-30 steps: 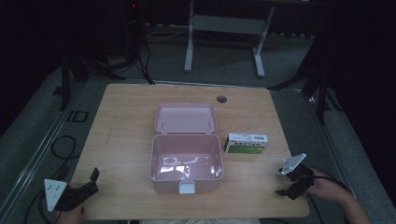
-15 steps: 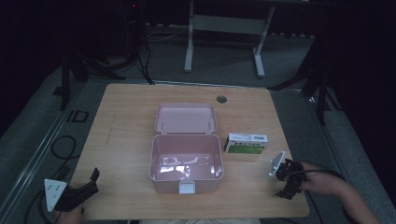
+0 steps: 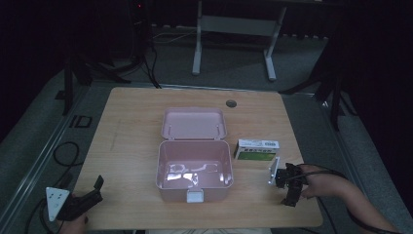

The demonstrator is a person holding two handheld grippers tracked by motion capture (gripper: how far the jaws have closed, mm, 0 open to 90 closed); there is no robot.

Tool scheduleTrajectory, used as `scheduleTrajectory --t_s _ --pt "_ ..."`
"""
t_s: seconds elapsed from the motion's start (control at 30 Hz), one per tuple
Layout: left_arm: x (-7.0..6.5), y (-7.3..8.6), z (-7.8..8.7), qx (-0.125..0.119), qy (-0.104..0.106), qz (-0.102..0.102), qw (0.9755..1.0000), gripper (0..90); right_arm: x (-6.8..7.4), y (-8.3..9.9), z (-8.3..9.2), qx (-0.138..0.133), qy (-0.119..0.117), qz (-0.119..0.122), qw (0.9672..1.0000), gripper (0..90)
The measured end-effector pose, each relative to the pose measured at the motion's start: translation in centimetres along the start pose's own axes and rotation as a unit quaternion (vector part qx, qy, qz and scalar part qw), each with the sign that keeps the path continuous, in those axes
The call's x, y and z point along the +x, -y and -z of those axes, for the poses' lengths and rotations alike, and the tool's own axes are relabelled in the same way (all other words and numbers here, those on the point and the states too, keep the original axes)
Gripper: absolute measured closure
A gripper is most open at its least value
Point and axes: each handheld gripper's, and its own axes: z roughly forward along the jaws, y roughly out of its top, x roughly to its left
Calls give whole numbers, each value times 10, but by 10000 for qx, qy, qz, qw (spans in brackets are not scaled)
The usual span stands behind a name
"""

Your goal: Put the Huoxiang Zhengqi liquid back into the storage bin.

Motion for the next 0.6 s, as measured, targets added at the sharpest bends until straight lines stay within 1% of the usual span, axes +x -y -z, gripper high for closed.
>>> scheduleTrajectory --t_s 0.03,0.1,0.2,0.3,0.37,0.4,0.53,0.6 --pt "0 0 0 1 1 0 10000 2 0 -2 1 16 -3 48 10000 112" --pt "0 0 0 2 2 4 10000 2 -1 -8 2 71 -86 107 9999 130" --pt "0 0 0 9 7 3 10000 2 -2 -19 5 68 -127 198 9997 127" --pt "0 0 0 19 29 28 10000 2 -2 -30 7 29 -191 303 9994 128" --pt "0 0 0 11 34 19 10000 2 -1 -36 8 -18 -187 437 9989 129" --pt "0 0 0 7 36 24 10000 2 -2 -40 8 -43 -238 485 9985 130" --pt "0 0 0 10 41 24 10000 2 -3 -51 10 -49 -190 556 9983 133" --pt "0 0 0 10 47 19 10000 2 -3 -56 12 -26 -211 605 9979 133"
